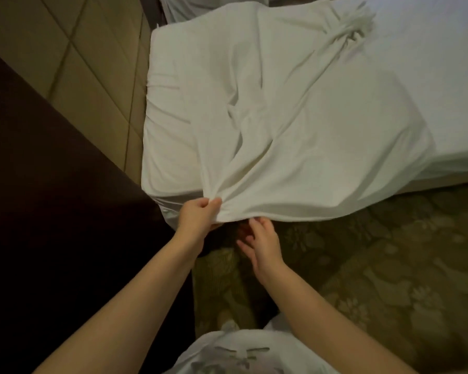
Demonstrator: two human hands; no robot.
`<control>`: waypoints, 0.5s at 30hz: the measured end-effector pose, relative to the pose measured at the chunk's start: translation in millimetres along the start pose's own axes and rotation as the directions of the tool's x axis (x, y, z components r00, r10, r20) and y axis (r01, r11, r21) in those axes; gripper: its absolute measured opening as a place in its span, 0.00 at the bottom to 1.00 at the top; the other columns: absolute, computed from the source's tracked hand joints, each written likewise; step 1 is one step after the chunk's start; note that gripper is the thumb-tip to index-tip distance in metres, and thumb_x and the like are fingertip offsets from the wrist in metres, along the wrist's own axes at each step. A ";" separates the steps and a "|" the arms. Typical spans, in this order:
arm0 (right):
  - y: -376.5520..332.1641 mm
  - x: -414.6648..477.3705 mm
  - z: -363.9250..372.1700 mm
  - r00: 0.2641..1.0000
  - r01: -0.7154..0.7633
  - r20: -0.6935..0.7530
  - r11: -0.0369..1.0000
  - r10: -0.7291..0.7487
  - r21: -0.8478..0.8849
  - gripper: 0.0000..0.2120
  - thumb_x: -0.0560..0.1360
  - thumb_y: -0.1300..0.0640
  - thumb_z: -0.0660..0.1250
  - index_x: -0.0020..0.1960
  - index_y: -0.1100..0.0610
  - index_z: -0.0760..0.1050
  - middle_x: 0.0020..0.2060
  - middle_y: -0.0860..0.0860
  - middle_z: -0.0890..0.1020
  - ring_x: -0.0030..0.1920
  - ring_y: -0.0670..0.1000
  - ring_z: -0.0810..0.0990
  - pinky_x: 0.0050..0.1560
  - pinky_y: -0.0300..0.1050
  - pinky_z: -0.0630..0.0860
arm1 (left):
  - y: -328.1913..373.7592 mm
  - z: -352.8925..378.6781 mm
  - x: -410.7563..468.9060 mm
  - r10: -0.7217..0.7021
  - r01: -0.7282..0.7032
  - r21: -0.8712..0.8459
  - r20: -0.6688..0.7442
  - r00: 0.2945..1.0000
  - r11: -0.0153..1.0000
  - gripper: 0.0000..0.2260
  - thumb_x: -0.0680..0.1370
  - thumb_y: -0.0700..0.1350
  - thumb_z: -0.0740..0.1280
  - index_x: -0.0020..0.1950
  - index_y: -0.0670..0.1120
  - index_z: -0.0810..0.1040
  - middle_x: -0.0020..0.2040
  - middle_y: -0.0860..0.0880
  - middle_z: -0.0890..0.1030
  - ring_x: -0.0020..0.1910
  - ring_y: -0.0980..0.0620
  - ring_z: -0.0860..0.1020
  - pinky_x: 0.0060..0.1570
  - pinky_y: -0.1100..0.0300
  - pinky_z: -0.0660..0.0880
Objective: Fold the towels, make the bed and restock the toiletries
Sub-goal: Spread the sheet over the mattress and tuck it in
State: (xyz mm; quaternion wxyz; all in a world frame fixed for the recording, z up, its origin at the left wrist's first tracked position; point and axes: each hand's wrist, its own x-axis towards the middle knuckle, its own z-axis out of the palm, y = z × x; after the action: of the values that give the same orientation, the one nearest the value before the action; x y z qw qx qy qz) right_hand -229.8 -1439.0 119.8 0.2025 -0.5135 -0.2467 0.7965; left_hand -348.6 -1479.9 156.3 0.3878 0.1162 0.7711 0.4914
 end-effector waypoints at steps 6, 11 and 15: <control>-4.9 3.6 7.8 0.994 -0.108 0.014 0.978 0.107 0.177 0.06 0.80 0.56 0.61 0.57 0.52 0.69 0.51 0.51 0.77 0.52 0.53 0.76 0.53 0.52 0.73 | -10.4 -8.6 -8.4 -0.055 0.057 -0.134 0.017 0.998 0.989 0.08 0.80 0.41 0.62 0.47 0.39 0.79 0.42 0.44 0.79 0.42 0.49 0.78 0.36 0.61 0.75; 6.5 7.2 16.3 0.992 -0.105 -0.033 0.936 0.123 0.335 0.08 0.80 0.58 0.62 0.58 0.57 0.71 0.54 0.56 0.77 0.52 0.56 0.77 0.58 0.53 0.75 | -13.7 -16.1 -10.3 -0.082 0.076 -0.173 -0.028 0.996 0.982 0.09 0.81 0.43 0.61 0.49 0.40 0.79 0.49 0.41 0.80 0.49 0.45 0.78 0.41 0.57 0.76; 14.1 14.3 13.4 0.990 -0.089 -0.063 0.911 0.125 0.403 0.18 0.78 0.61 0.65 0.67 0.60 0.67 0.58 0.59 0.77 0.54 0.57 0.78 0.56 0.53 0.77 | -21.0 -17.4 -15.0 -0.105 0.097 -0.206 -0.028 0.994 0.974 0.09 0.81 0.43 0.61 0.48 0.41 0.79 0.48 0.42 0.80 0.48 0.46 0.78 0.46 0.55 0.77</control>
State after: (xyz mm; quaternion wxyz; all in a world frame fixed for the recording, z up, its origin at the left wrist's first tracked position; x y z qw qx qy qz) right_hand -248.6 -1444.4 105.8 0.2694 -0.5086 -0.0417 0.8167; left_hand -346.6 -1510.3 149.5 0.4071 0.0267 0.7288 0.5499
